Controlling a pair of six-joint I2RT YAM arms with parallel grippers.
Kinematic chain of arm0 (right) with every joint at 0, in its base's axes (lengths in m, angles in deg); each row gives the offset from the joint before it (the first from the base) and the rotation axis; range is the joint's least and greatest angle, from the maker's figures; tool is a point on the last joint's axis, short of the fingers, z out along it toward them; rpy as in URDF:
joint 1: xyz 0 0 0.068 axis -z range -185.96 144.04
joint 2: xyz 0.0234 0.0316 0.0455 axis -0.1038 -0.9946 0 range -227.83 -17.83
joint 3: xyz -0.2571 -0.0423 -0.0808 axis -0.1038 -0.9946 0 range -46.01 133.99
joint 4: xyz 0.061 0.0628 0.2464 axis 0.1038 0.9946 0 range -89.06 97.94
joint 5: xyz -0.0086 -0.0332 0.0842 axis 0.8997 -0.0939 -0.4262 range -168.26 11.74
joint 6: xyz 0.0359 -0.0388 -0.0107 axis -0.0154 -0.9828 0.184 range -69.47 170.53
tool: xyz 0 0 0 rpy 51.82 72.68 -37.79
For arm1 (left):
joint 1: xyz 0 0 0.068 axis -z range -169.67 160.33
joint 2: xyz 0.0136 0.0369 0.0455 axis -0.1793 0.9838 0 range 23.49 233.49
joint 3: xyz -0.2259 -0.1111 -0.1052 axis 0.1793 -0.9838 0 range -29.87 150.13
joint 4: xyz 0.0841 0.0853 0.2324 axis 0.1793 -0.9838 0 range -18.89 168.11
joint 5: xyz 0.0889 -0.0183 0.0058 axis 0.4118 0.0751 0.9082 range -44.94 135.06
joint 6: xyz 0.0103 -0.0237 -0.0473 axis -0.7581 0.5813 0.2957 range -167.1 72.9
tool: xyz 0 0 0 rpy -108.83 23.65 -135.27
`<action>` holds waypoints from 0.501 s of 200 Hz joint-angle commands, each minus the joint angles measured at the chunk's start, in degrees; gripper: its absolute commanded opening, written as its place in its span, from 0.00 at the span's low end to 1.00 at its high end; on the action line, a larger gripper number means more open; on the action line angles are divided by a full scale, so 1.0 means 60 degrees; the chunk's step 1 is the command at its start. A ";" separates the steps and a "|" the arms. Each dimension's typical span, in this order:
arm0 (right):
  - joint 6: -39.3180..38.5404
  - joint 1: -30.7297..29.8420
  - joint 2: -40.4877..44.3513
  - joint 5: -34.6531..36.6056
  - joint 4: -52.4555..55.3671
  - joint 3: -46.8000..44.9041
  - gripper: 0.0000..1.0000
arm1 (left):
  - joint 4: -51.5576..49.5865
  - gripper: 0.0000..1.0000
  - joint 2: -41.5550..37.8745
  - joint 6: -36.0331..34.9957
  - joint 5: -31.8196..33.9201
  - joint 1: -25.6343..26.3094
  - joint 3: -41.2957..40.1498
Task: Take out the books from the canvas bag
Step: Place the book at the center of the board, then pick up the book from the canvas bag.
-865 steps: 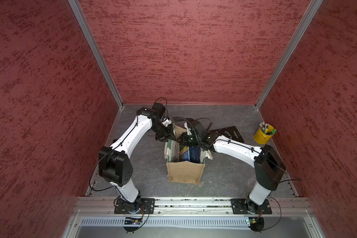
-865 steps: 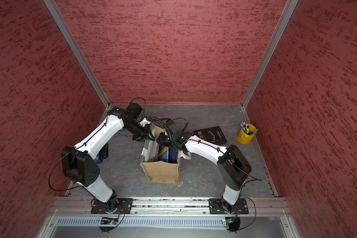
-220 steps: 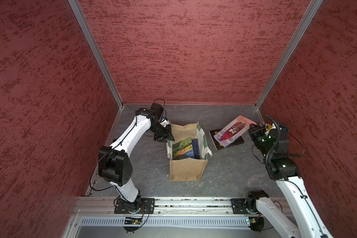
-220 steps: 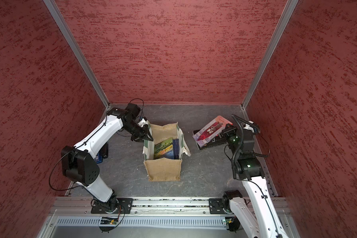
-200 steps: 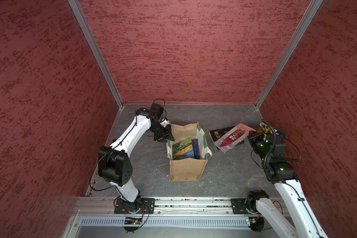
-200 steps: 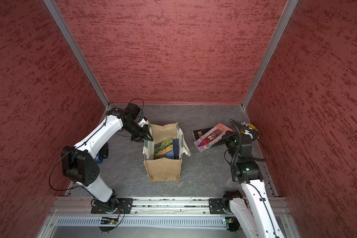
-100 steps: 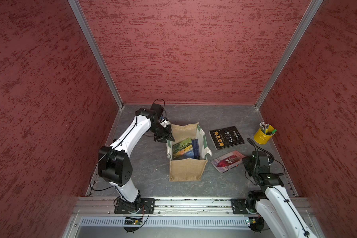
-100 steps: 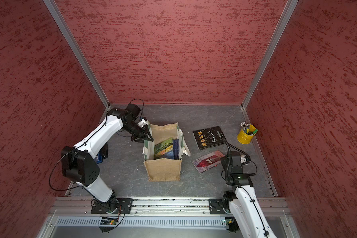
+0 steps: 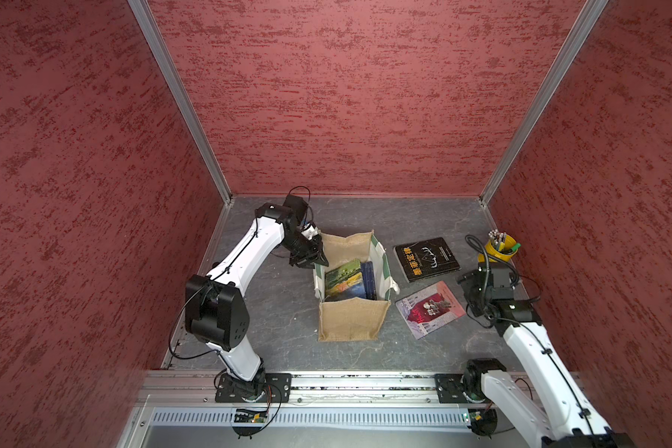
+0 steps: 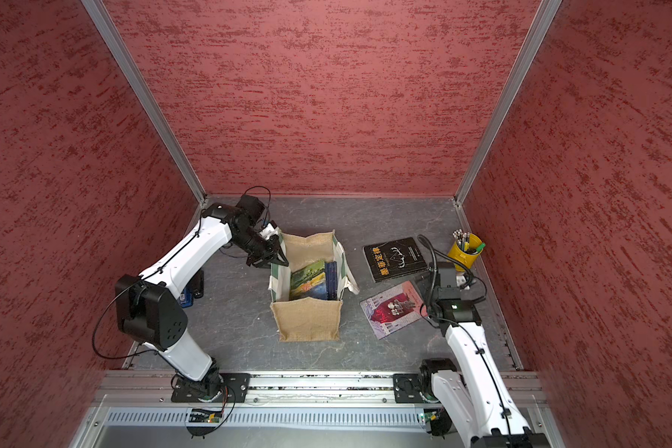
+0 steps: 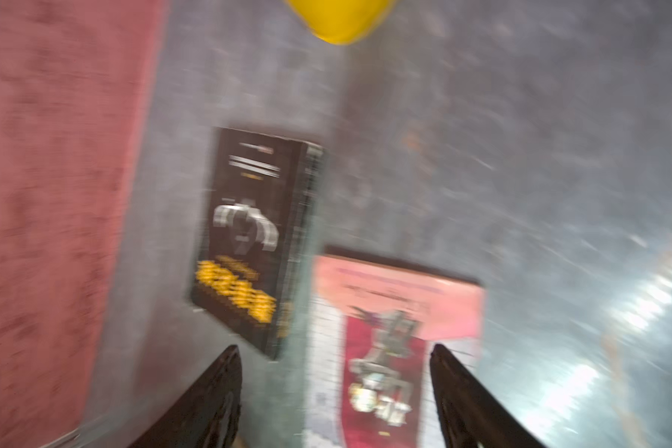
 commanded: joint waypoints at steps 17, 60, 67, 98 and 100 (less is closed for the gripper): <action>-0.1981 -0.1623 -0.2244 -0.0575 -0.0338 0.3239 0.76 | 0.0040 0.24 0.0010 0.0019 0.0039 0.0053 -0.0019; -0.3351 -0.4749 -0.5951 -0.0635 0.0899 0.7722 0.74 | 0.0001 0.24 -0.0049 0.0011 0.0104 0.0061 -0.0019; -0.3482 -0.5117 -0.6434 -0.0759 0.1053 0.8266 0.73 | -0.0003 0.24 -0.0049 0.0011 0.0103 0.0053 -0.0019; -0.4009 -0.6431 -0.7871 -0.1204 0.1742 1.0089 0.69 | 0.0010 0.24 -0.0069 -0.0002 0.0148 0.0017 -0.0019; -0.4045 -0.6505 -0.7946 -0.1232 0.1793 1.0187 0.68 | 0.0010 0.24 -0.0076 0.0000 0.0141 0.0006 -0.0019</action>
